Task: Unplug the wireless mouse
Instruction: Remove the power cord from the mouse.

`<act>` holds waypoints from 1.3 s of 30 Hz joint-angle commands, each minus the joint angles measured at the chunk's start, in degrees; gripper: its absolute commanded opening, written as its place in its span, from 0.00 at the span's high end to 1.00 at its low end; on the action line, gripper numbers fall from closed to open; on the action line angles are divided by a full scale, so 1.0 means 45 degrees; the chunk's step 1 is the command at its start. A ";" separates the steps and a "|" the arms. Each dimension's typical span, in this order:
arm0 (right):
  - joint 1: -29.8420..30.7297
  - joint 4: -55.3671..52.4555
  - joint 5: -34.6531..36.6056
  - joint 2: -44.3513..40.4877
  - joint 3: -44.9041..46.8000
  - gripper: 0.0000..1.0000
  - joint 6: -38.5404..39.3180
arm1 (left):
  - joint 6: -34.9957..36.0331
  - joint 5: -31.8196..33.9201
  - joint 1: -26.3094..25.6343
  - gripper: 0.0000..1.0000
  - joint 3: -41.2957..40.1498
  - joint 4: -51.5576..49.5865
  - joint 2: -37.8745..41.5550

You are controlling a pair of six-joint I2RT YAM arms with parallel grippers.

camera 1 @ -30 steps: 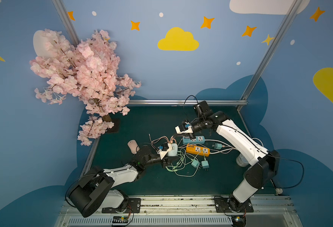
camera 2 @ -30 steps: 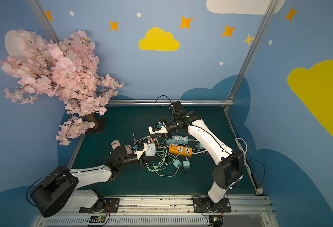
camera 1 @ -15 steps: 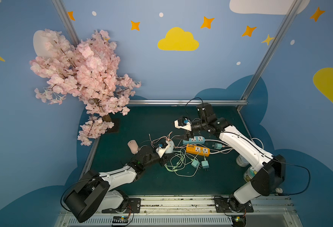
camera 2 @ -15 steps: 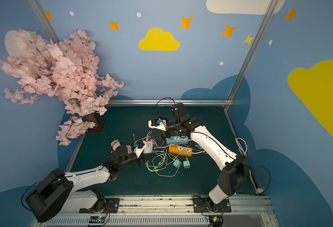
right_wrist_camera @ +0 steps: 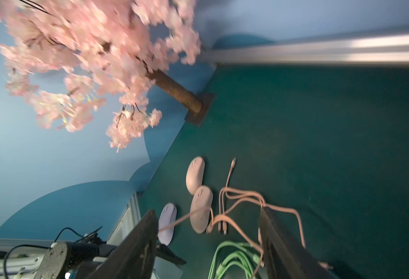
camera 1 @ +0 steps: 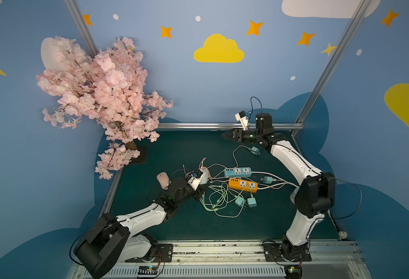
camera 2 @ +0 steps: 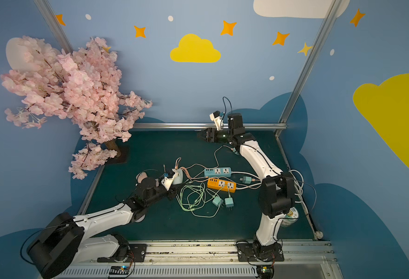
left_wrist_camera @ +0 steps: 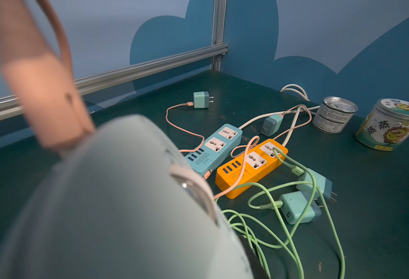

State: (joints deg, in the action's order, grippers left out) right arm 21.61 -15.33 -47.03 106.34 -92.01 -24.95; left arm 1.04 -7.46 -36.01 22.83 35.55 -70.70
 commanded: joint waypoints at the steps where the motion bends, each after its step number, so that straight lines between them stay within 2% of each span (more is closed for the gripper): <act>1: 0.0846 -0.1156 -0.1198 -0.0465 0.0164 0.37 -0.0258 | -0.0026 -0.0469 0.0077 0.84 0.0239 0.0342 0.0143; 3: 0.1118 -0.1522 -0.1036 -0.0705 0.0459 0.39 0.0215 | 0.0009 -0.0538 0.0082 0.84 0.0295 0.0342 0.0080; 7: 0.1678 -0.2924 -0.0642 -0.0820 0.0127 0.53 0.1617 | 0.0007 -0.0698 0.0108 0.85 0.0522 0.0323 -0.0258; 10: 0.2155 -0.3659 -0.0102 -0.0999 -0.0082 0.59 0.2194 | -0.0074 -0.0850 0.0153 0.85 0.0702 0.0275 -0.0430; 14: 0.2517 -0.3694 0.0570 -0.1456 0.0198 0.59 0.2120 | -0.0070 -0.0938 0.0211 0.86 0.0826 0.0205 -0.0534; 19: 0.2746 -0.3721 0.0354 -0.1533 0.0221 0.58 0.2122 | -0.0165 -0.1138 0.0292 0.88 0.0952 0.0176 -0.0773; 27: 0.3156 -0.3868 0.0774 -0.1225 -0.0245 0.62 0.1999 | -0.0185 -0.1232 0.0361 0.90 0.1255 -0.0088 -0.1047; 31: 0.3275 -0.3934 0.1112 -0.0950 -0.0509 0.68 0.1956 | -0.0194 -0.1232 0.0389 0.90 0.1274 -0.0116 -0.1101; 39: 0.3538 -0.3893 0.1293 -0.0581 -0.1050 0.69 0.1817 | -0.0199 -0.1629 0.0405 0.90 0.1313 -0.0088 -0.1194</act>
State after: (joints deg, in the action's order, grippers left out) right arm 36.91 -32.05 -42.17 102.76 -94.76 -16.69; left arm 0.36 -12.73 -34.44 27.29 34.26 -75.90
